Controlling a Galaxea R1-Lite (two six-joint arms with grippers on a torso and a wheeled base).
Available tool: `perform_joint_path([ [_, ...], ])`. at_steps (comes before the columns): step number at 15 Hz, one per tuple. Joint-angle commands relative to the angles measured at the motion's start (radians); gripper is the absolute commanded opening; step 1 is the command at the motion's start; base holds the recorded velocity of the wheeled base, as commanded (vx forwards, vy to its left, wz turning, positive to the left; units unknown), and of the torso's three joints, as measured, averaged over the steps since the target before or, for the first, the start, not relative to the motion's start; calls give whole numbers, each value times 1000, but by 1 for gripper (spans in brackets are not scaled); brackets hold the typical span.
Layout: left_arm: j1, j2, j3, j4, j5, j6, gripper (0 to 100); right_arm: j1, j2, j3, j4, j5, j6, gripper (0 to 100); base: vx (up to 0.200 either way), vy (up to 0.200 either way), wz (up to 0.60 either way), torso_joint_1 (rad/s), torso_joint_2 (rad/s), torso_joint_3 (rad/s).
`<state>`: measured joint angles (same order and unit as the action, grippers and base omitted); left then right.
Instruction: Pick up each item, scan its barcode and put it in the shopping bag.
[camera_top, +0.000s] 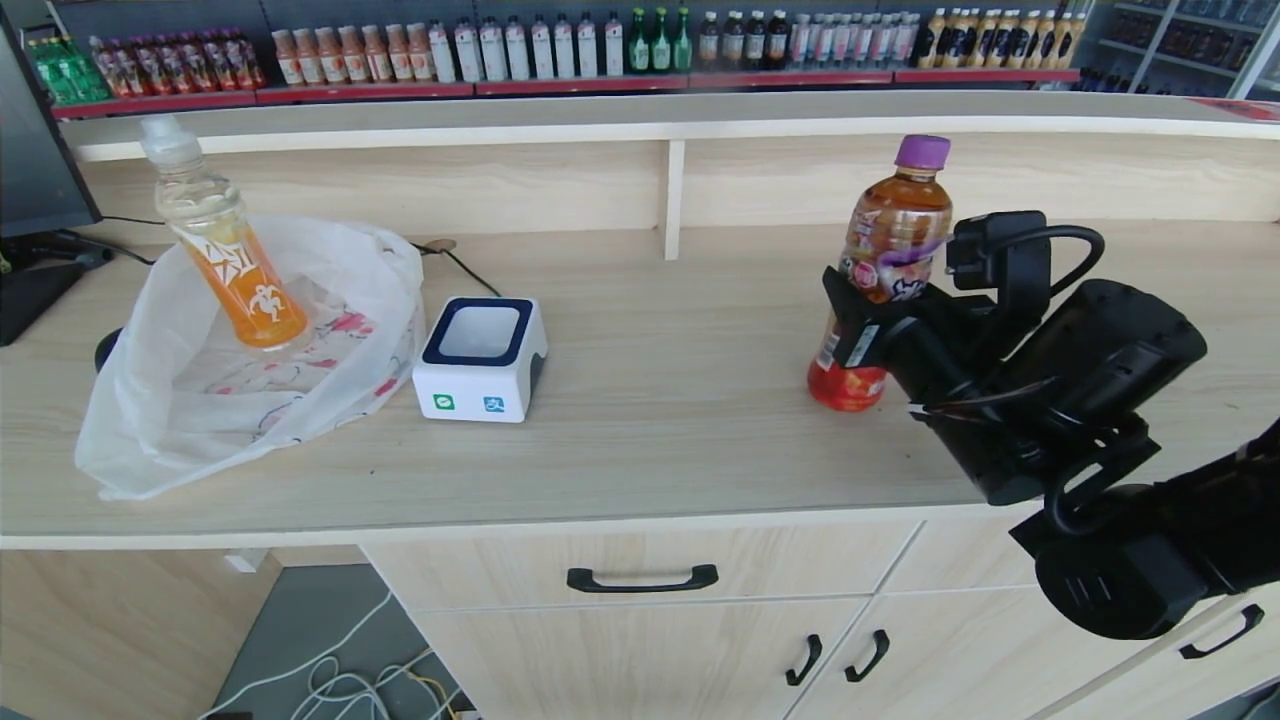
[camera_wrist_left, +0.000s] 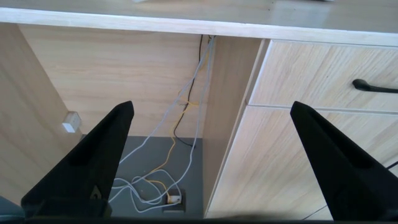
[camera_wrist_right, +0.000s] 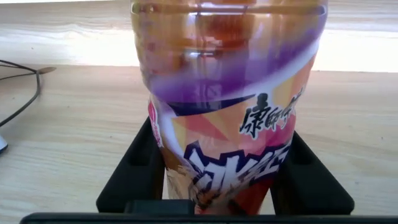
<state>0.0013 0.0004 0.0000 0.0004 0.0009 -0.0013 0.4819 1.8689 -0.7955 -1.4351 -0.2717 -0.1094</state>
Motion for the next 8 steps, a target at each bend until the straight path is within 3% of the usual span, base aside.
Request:
perform_joint_path([
  [1, 0, 0, 0, 0, 1, 0, 100, 4, -56, 29, -2, 2, -1, 0, 0, 0, 0, 0, 0, 0],
  [6, 0, 0, 0, 1, -1, 0, 100, 50, -249, 219, -2, 3, 20, 0, 0, 0, 0, 0, 0, 0],
  [8, 0, 0, 0, 0, 1, 0, 100, 87, -313, 236, -1, 0, 22, 0, 0, 0, 0, 0, 0, 0],
])
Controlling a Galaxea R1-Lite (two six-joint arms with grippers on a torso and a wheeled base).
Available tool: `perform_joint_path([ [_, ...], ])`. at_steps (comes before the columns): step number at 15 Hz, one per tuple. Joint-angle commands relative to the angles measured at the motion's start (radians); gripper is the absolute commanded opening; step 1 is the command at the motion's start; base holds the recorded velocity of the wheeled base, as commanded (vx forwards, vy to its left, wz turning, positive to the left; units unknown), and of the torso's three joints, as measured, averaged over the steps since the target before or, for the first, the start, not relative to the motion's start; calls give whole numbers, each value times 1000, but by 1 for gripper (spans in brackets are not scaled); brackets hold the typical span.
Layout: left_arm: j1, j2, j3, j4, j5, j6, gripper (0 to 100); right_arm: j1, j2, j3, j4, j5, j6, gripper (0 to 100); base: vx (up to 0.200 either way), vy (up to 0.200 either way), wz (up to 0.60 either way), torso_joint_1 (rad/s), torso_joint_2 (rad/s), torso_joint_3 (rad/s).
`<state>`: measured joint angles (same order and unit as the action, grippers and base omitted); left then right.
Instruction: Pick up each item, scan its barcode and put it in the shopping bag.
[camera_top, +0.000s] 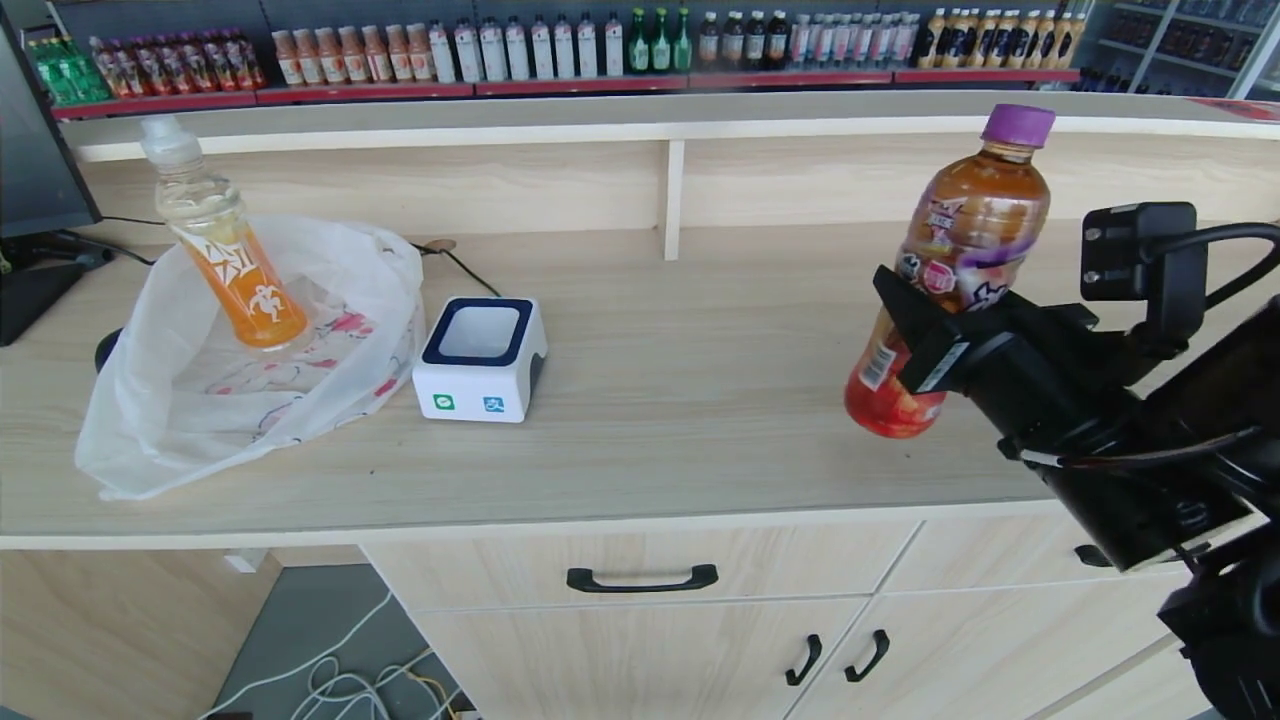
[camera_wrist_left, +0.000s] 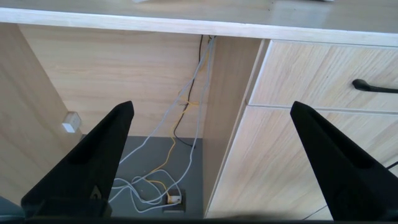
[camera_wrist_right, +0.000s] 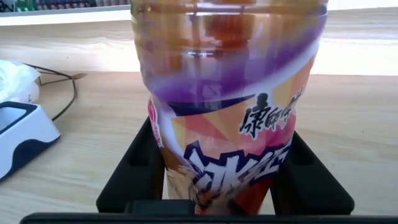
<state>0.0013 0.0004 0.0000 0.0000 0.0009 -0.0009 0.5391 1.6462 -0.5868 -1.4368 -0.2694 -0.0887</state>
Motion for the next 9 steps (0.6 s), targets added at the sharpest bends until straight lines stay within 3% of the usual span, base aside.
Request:
perform_joint_path([
  [1, 0, 0, 0, 2, 1, -1, 100, 53, -124, 56, 1, -7, -2, 0, 0, 0, 0, 0, 0, 0],
  [4, 0, 0, 0, 0, 1, -1, 100, 117, -243, 209, 1, -8, -23, 0, 0, 0, 0, 0, 0, 0],
  [9, 0, 0, 0, 2, 1, -1, 100, 216, -315, 308, 1, -5, -23, 0, 0, 0, 0, 0, 0, 0],
])
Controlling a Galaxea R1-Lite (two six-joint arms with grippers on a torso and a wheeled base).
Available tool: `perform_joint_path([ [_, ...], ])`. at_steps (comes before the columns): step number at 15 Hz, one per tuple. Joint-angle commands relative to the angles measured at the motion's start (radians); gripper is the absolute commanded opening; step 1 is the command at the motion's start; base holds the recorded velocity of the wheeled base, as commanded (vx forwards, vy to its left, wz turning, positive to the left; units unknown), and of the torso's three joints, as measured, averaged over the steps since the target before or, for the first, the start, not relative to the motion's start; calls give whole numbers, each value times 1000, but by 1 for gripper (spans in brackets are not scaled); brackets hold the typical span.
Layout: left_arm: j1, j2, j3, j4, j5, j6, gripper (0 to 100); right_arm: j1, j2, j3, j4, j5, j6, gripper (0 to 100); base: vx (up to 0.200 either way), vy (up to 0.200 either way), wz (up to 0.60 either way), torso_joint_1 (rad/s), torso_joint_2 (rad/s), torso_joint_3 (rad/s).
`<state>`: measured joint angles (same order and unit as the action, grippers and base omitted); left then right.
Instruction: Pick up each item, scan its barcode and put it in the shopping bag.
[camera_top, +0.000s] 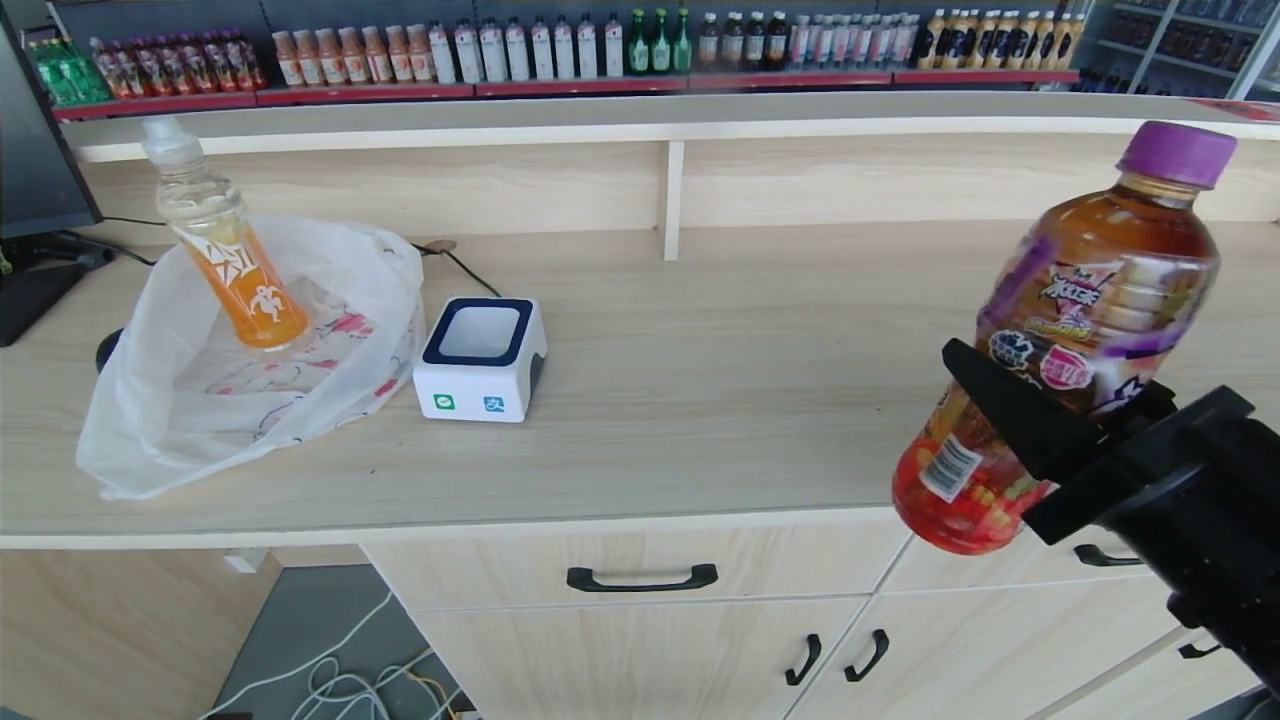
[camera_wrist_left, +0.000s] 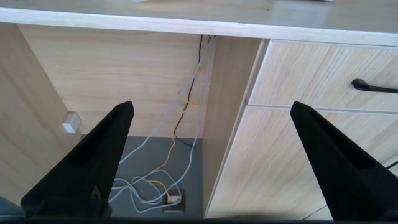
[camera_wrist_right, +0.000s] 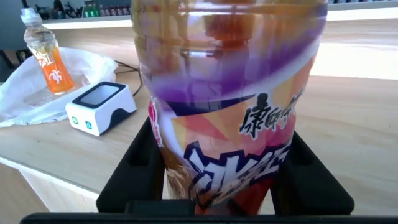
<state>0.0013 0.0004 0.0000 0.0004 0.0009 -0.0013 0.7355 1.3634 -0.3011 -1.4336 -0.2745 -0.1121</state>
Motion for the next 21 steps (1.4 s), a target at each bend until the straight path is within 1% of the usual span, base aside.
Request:
perform_joint_path([
  [1, 0, 0, 0, 0, -1, 0, 100, 24, -35, 30, -2, 1, 0, 0, 0, 0, 0, 0, 0, 0],
  [4, 0, 0, 0, 0, 1, 0, 100, 51, -35, 17, -2, 4, 5, 0, 0, 0, 0, 0, 0, 0],
  [7, 0, 0, 0, 0, 1, 0, 100, 117, -27, 17, -2, 18, 11, 0, 0, 0, 0, 0, 0, 0],
  [10, 0, 0, 0, 0, 1, 0, 100, 120, -3, -1, -1, 170, 51, 0, 0, 0, 0, 0, 0, 0],
  [11, 0, 0, 0, 0, 1, 0, 100, 120, 11, -13, -1, 198, 78, 0, 0, 0, 0, 0, 0, 0],
  [12, 0, 0, 0, 0, 1, 0, 100, 125, 39, -49, -2, 268, 144, 0, 0, 0, 0, 0, 0, 0],
  [13, 0, 0, 0, 0, 1, 0, 100, 108, 49, -79, -1, 310, 166, 0, 0, 0, 0, 0, 0, 0],
  [14, 0, 0, 0, 0, 1, 0, 100, 88, 74, -119, -1, 331, 192, 0, 0, 0, 0, 0, 0, 0],
  [15, 0, 0, 0, 0, 1, 0, 100, 90, 85, -144, -1, 357, 226, 0, 0, 0, 0, 0, 0, 0],
  [17, 0, 0, 0, 0, 1, 0, 100, 87, 92, -158, -1, 431, 269, 0, 0, 0, 0, 0, 0, 0],
  [19, 0, 0, 0, 0, 1, 0, 100, 87, 94, -159, -1, 460, 292, 0, 0, 0, 0, 0, 0, 0],
  [21, 0, 0, 0, 0, 1, 0, 100, 85, 94, -159, -1, 463, 316, 0, 0, 0, 0, 0, 0, 0],
])
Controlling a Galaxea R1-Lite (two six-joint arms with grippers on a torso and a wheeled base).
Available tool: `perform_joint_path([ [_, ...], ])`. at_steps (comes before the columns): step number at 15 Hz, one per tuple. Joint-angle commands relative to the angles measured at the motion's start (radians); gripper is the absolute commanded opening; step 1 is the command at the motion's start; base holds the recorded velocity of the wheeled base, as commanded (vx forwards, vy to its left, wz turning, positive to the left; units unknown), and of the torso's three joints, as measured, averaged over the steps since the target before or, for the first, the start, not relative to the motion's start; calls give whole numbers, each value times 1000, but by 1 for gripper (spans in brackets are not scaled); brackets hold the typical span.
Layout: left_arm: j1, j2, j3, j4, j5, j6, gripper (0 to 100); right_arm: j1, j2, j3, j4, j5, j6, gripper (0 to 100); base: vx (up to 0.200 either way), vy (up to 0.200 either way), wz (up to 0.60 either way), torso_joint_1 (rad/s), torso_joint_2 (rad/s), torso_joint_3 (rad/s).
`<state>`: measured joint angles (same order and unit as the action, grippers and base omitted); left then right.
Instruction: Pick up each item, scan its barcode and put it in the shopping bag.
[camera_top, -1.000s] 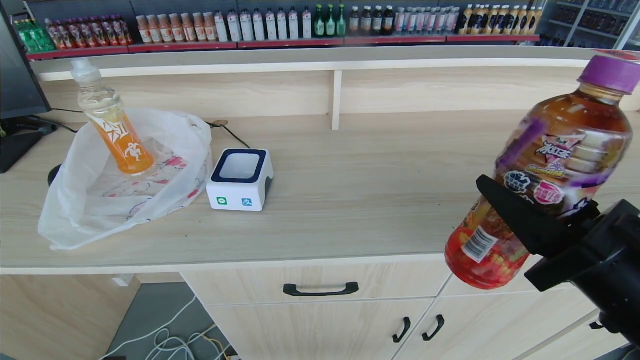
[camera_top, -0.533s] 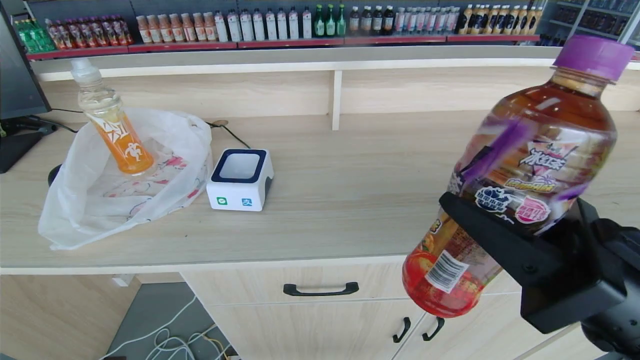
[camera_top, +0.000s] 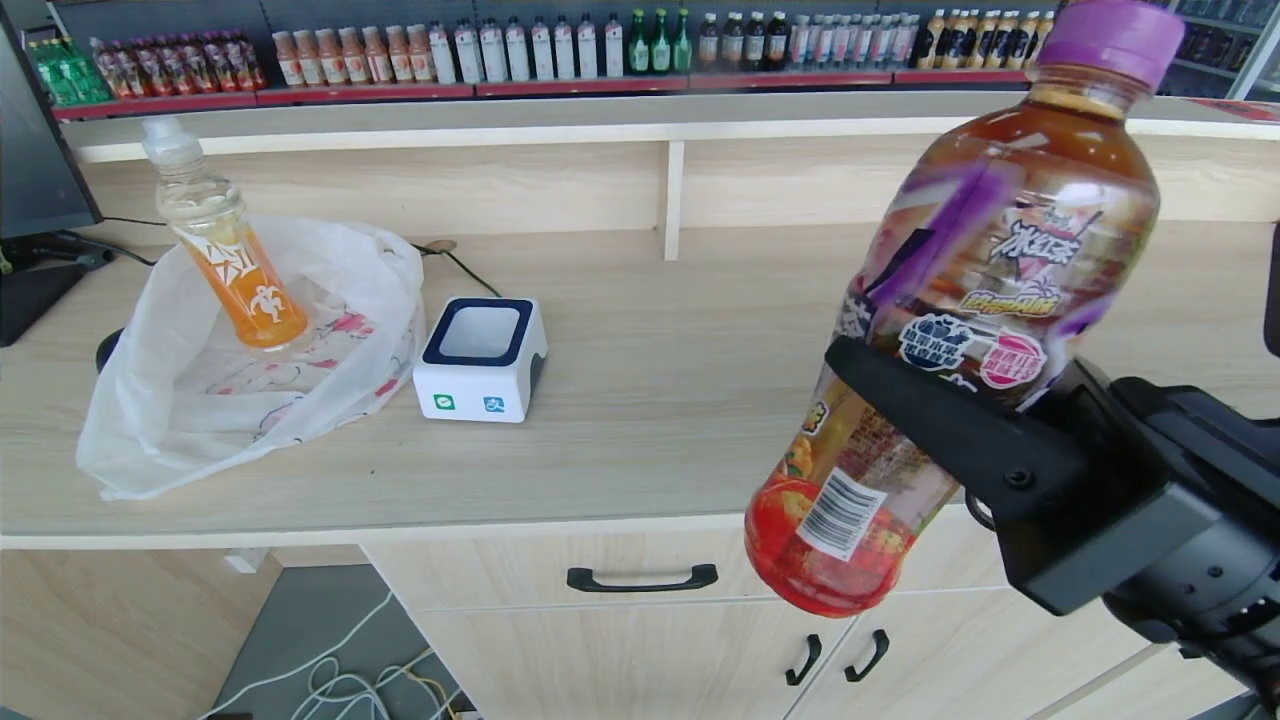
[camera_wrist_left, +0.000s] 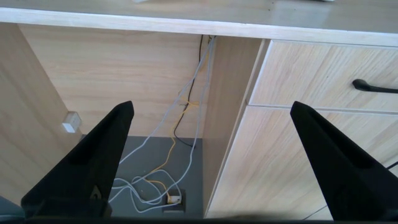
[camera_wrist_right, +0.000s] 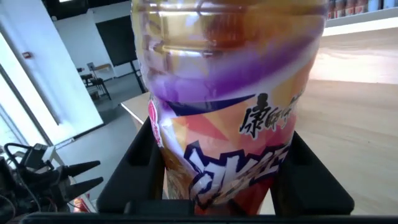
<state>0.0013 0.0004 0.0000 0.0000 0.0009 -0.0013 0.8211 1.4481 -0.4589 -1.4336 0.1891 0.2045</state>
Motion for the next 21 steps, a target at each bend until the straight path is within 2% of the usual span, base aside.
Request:
perform_joint_path([
  [1, 0, 0, 0, 0, -1, 0, 100, -2, 9, -3, -2, 0, 9, 0, 0, 0, 0, 0, 0, 0],
  [8, 0, 0, 0, 0, 1, 0, 100, -7, 35, -141, -1, -7, 148, 0, 0, 0, 0, 0, 0, 0],
  [21, 0, 0, 0, 0, 1, 0, 100, -5, 41, -130, -1, -4, 151, 0, 0, 0, 0, 0, 0, 0],
])
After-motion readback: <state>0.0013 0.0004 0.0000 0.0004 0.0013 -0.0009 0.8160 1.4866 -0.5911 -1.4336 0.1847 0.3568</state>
